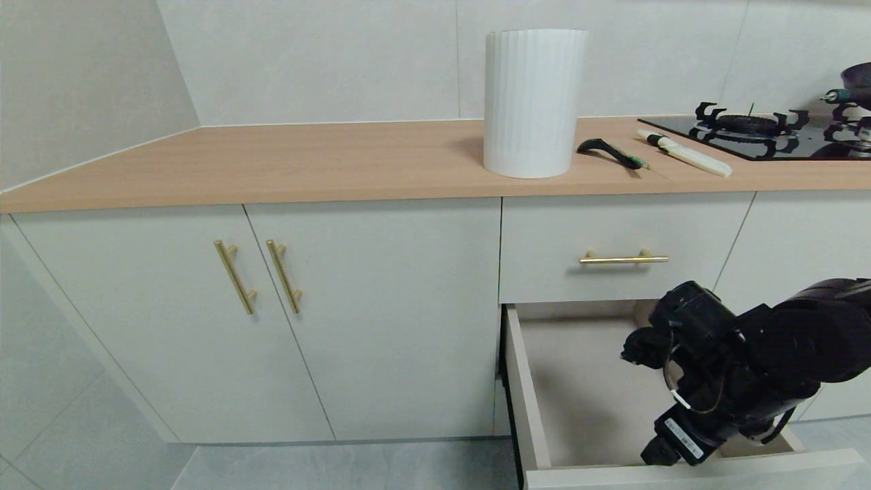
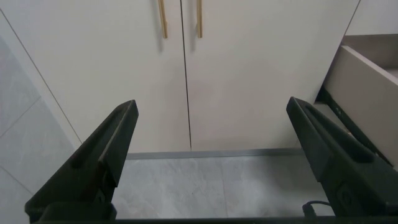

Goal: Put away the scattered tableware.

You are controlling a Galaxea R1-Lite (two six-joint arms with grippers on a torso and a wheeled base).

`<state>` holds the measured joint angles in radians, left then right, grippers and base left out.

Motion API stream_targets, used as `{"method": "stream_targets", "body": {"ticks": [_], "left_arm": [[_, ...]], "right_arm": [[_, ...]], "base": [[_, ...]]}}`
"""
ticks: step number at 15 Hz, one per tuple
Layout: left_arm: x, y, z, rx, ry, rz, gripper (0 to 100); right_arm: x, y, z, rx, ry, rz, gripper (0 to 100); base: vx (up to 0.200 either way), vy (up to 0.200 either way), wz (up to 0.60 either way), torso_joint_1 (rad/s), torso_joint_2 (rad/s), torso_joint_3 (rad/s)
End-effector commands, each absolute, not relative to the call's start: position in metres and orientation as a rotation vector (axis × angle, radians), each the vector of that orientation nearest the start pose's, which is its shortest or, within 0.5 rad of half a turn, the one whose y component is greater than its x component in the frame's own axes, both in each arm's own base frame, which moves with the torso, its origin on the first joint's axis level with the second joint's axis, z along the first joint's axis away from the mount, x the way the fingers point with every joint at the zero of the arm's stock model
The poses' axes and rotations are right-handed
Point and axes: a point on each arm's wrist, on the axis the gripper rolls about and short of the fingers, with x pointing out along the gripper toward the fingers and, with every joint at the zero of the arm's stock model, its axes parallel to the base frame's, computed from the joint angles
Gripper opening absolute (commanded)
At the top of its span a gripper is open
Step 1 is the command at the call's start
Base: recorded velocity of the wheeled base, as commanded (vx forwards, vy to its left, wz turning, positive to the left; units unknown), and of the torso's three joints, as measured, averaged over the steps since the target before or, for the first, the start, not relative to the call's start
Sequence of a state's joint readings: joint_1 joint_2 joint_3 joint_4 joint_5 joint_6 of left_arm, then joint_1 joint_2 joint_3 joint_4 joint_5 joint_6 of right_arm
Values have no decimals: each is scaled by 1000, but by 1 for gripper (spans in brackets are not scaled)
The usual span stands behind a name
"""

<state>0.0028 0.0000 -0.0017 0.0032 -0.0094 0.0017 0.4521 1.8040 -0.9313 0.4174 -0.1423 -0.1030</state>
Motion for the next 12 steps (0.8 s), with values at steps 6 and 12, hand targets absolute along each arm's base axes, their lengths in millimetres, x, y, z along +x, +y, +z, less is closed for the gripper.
{"method": "stream_targets", "body": {"ticks": [6,12], "left_arm": [[-23,0,76,2,3,-6,100],[-23,0,76,2,2,-6,100]], "right_arm": [[228,130,112,-549,1258,359,100],[249,127,167,-202,1035,201,100]], "base": [[0,0,0,0,0,0],[0,0,0,0,0,0]]}}
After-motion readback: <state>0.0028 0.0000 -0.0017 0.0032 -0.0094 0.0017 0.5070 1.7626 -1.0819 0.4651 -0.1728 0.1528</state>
